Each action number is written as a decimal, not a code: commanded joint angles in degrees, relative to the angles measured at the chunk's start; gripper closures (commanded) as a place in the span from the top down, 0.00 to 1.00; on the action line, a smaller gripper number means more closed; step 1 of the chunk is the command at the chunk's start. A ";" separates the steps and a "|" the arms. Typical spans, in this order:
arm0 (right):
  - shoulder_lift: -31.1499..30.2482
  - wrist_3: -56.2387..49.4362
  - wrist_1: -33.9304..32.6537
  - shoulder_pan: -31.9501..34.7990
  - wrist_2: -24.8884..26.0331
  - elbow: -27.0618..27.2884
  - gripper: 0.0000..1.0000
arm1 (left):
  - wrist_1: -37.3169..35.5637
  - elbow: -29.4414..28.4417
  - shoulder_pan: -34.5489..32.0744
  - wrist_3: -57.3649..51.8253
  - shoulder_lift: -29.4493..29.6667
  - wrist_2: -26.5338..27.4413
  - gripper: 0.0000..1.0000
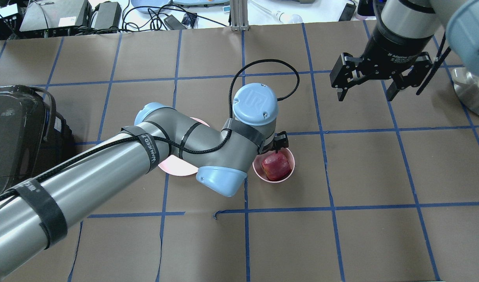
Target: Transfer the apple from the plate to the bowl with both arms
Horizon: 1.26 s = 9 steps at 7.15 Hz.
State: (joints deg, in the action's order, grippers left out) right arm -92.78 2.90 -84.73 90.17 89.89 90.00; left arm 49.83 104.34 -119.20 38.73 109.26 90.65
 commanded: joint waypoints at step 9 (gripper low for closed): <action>0.58 0.00 -0.78 -0.09 -0.06 0.08 1.00 | 36.10 -15.80 30.61 -36.27 -18.21 -0.65 1.00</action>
State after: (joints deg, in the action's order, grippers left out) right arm -92.37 2.87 -85.47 90.11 89.93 90.01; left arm 81.05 93.74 -89.08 2.83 90.37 89.61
